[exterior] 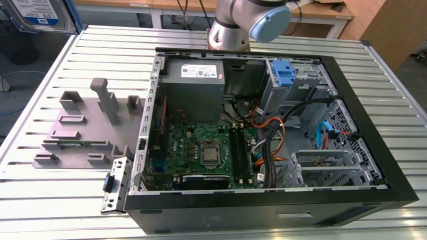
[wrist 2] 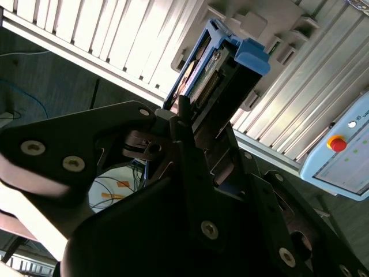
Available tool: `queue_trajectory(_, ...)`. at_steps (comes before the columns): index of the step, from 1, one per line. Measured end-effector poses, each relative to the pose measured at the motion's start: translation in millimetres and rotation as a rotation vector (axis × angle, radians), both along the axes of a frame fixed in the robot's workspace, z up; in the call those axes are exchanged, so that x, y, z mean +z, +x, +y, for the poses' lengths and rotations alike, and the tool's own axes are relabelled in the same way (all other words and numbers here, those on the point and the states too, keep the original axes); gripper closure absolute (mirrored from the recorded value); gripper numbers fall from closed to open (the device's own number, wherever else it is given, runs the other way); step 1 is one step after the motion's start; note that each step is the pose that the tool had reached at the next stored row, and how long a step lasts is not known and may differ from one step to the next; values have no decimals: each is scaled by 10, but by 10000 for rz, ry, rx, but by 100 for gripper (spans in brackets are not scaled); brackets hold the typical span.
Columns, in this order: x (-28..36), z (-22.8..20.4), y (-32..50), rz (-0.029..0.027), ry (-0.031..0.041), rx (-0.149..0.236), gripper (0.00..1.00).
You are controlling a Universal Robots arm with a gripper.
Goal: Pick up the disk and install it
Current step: 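Pick up the disk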
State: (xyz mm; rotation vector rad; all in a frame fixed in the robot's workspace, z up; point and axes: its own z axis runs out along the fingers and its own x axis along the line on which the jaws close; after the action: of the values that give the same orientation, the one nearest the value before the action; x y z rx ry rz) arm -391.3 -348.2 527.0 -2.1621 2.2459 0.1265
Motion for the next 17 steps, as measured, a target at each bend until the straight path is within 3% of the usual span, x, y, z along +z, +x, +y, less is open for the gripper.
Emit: queue_trajectory(17,52,0,0,-1,1,0,65)
